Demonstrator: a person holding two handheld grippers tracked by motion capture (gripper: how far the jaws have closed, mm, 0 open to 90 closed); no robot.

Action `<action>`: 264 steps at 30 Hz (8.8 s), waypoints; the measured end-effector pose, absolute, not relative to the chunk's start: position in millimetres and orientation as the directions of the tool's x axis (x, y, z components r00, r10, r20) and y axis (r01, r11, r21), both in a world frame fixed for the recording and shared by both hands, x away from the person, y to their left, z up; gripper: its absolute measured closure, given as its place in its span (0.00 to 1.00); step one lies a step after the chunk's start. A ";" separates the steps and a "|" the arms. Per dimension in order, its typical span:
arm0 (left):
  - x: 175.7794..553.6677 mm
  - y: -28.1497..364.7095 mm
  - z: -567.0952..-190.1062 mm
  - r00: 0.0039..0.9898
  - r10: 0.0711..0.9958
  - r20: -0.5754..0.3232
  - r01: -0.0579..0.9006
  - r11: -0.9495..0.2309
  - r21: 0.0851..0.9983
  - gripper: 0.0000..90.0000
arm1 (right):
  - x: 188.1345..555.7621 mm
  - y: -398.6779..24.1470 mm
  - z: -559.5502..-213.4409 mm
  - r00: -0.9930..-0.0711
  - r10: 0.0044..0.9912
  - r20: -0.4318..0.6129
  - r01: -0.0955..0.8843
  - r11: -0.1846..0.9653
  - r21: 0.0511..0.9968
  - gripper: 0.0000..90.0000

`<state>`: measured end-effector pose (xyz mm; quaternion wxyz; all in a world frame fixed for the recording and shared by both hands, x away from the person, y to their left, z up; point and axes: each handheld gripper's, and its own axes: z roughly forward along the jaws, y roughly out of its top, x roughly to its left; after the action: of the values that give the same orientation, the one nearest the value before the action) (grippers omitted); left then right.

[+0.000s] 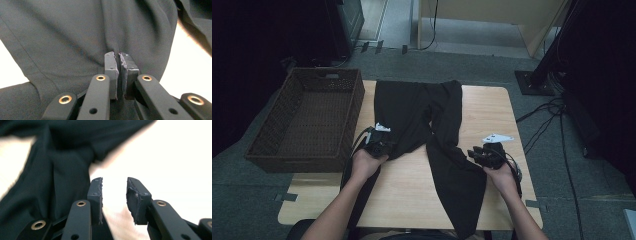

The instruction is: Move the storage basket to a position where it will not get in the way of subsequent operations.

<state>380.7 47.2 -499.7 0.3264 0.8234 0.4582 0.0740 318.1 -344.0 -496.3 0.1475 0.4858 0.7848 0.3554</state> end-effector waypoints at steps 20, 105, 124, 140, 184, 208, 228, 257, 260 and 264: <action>381.7 47.0 -499.4 0.571 0.801 -0.180 0.708 -0.370 0.602 0.95 | 328.4 -297.3 -512.0 -0.571 0.800 0.183 0.654 0.310 0.690 0.97; 377.5 49.6 -485.8 0.577 0.784 -0.229 0.704 -0.336 0.626 0.95 | 299.9 -307.1 -508.2 -0.503 0.844 0.185 0.698 0.270 0.663 0.79; 375.5 48.9 -479.1 0.596 0.774 -0.214 0.678 -0.343 0.650 0.95 | 351.6 -263.5 -483.9 -0.547 0.828 0.125 0.592 0.277 0.757 0.59; 379.6 62.4 -461.0 0.602 0.766 -0.226 0.647 -0.302 0.700 0.61 | 358.0 -285.5 -518.0 -0.512 0.858 0.041 0.588 0.316 0.745 0.70; 454.5 55.9 -434.4 0.548 0.790 -0.274 0.675 -0.223 0.704 0.64 | 349.0 -286.2 -521.8 -0.494 0.869 0.038 0.570 0.291 0.768 0.69; 389.5 24.6 -499.3 0.667 0.737 -0.112 0.628 -0.475 0.617 0.52 | 348.5 -286.2 -521.8 -0.491 0.870 0.041 0.572 0.287 0.768 0.70; 368.6 -2.9 -460.0 0.717 0.525 -0.458 0.677 -0.369 0.637 1.00 | 348.4 -285.8 -521.9 -0.489 0.872 0.033 0.569 0.290 0.769 0.70; 337.4 37.8 -477.4 0.686 0.676 -0.267 0.651 -0.408 0.640 0.73 | 337.5 -276.8 -500.8 -0.509 0.856 0.089 0.585 0.269 0.765 0.79; 337.1 26.5 -483.6 0.683 0.688 -0.244 0.650 -0.421 0.633 0.58 | 337.9 -272.0 -503.9 -0.518 0.852 0.081 0.590 0.287 0.755 0.78; 341.1 17.0 -498.1 0.684 0.697 -0.215 0.661 -0.467 0.588 0.50 | 339.8 -272.7 -511.4 -0.513 0.854 0.082 0.612 0.297 0.733 0.78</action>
<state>341.1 17.0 -498.1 0.3306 0.8559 0.3967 0.0275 339.8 -272.7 -511.4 0.1652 0.4650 0.7882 0.3677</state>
